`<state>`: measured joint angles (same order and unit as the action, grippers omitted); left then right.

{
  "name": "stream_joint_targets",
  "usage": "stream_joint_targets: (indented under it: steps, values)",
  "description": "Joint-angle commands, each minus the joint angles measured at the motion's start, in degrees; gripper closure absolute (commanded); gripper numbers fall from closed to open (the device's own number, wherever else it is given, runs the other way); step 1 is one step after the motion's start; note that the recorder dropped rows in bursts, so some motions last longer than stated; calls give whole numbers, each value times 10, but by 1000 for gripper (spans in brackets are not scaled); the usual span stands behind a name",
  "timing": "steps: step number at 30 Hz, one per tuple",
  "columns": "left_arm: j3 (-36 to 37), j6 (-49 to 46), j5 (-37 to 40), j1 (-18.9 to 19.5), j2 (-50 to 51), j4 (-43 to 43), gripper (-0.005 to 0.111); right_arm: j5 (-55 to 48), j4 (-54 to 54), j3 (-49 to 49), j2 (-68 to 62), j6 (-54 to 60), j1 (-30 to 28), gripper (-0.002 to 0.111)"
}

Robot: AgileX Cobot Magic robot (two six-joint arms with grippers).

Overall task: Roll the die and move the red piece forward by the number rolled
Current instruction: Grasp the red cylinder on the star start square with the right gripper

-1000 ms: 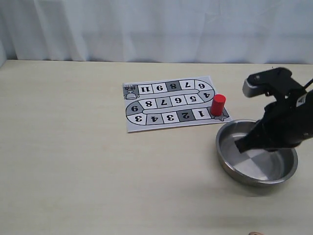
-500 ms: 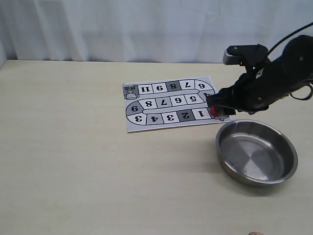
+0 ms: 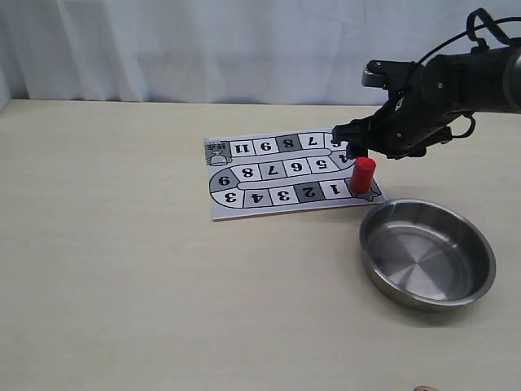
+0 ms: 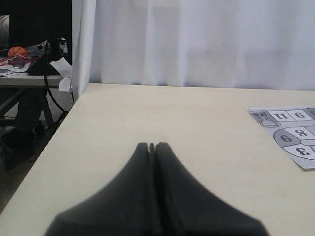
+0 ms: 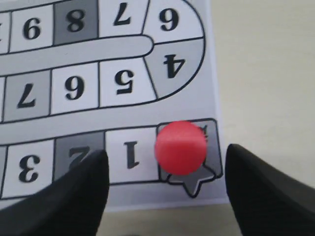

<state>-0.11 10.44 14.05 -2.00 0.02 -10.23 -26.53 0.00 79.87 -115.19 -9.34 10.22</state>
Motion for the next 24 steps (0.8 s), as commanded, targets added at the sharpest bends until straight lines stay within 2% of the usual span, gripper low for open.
stream_joint_targets:
  steps: [1,8,24]
  values:
    - [1,1,-6,0,0,4,107,22,0,21,-26,-6,-16,45]
    - [1,1,-6,0,0,4,107,82,-23,21,-60,-6,-14,45]
    - [1,1,-6,0,0,4,107,81,-23,21,-87,-6,-14,46]
